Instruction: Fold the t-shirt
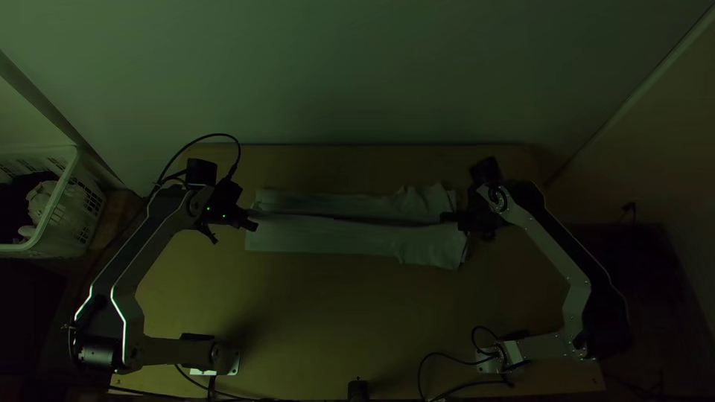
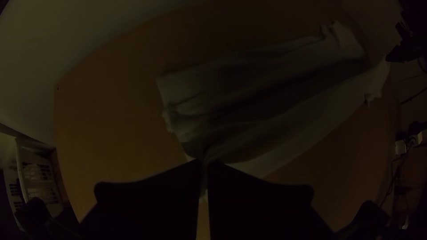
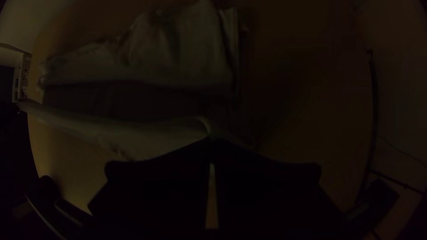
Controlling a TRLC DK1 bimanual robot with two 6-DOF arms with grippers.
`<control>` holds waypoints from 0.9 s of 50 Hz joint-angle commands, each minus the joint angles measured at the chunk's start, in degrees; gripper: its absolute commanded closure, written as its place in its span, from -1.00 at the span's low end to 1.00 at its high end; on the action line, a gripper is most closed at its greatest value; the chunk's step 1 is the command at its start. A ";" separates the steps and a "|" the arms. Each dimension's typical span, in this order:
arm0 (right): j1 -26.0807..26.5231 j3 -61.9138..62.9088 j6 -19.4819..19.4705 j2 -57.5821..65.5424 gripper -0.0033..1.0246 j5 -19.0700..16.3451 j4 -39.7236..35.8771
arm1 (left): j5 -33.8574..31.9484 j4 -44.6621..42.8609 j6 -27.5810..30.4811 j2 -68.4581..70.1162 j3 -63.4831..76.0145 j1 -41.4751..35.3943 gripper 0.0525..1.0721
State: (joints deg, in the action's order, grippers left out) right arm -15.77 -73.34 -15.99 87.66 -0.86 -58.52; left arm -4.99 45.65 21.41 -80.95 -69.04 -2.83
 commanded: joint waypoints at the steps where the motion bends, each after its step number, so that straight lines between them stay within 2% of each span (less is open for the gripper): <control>1: 1.00 -2.51 0.61 2.52 0.94 0.78 1.31 | -0.19 -0.74 -0.84 -2.20 -2.86 0.72 0.95; 35: 4.87 -20.09 1.75 21.50 0.94 0.78 5.08 | -0.28 -6.36 -3.39 -14.59 -10.68 2.74 0.95; 37: 4.96 -20.79 1.84 22.21 0.87 0.78 5.70 | -0.89 -7.33 -3.65 -14.94 -10.68 2.92 0.95; 40: 5.14 -21.67 2.37 23.17 0.46 1.21 7.37 | -2.92 -8.29 -4.89 -15.12 -10.59 3.36 0.94; 42: 5.14 -21.93 3.33 23.52 0.25 2.36 8.42 | -4.67 -9.09 -5.76 -15.21 -10.68 3.62 0.71; 45: 5.40 -21.76 3.77 23.61 0.13 3.32 10.89 | -5.90 -9.44 -5.85 -15.21 -10.77 3.71 0.08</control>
State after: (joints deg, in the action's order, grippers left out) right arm -11.66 -93.56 -13.72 110.00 0.56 -50.26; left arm -9.26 37.06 16.99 -95.44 -78.19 0.01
